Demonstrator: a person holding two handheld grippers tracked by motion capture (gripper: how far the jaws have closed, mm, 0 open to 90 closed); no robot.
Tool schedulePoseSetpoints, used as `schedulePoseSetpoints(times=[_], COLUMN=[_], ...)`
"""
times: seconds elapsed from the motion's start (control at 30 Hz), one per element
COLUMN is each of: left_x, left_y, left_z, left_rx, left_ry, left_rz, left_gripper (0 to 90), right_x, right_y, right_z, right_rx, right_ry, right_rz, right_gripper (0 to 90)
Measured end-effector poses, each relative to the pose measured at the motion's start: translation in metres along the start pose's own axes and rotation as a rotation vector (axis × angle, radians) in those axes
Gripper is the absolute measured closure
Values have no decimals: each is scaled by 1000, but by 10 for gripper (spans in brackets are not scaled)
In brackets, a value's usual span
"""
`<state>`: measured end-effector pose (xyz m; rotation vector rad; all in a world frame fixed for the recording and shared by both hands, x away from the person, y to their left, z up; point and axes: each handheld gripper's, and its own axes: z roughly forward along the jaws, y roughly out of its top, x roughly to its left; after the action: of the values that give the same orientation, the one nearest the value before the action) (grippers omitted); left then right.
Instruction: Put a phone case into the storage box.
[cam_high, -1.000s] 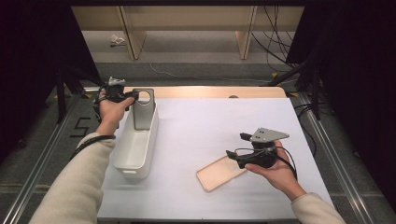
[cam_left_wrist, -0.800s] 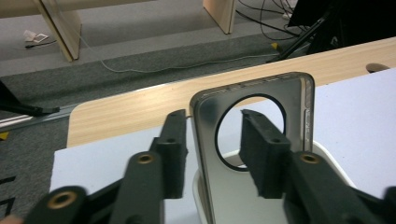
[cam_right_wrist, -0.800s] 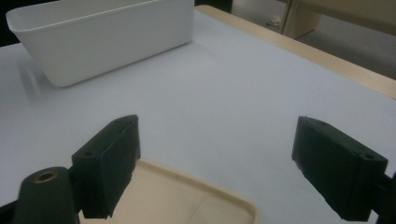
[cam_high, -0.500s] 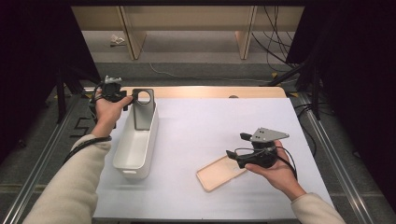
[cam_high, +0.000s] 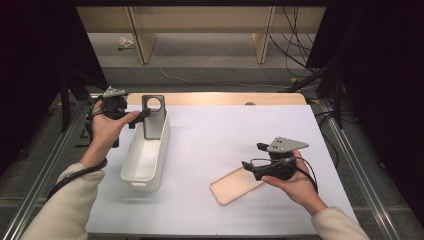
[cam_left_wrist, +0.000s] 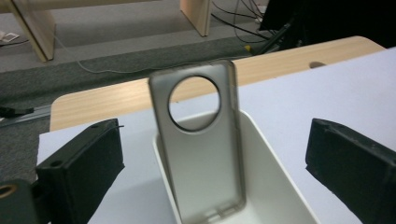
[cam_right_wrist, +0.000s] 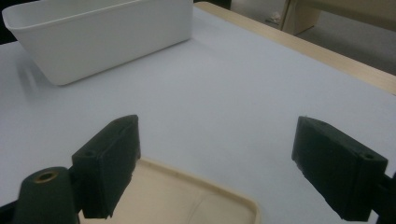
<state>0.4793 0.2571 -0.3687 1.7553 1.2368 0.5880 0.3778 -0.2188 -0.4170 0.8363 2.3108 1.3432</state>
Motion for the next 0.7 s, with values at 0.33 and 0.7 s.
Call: schedulePoseSetpoints(times=[0.33,0.7], left_x=[-15,-38], left_y=[-37,-67], left_z=[-28,-43], left_rx=[-13,-26], left_ry=[-82,-129], left_rz=[18,38], left_gripper=[0,0], right_x=[1,2], right_y=[0,0], right_z=[1,2], right_rx=[2,10], right_ry=[2,4], right_rz=[5,5], right_gripper=[162,162])
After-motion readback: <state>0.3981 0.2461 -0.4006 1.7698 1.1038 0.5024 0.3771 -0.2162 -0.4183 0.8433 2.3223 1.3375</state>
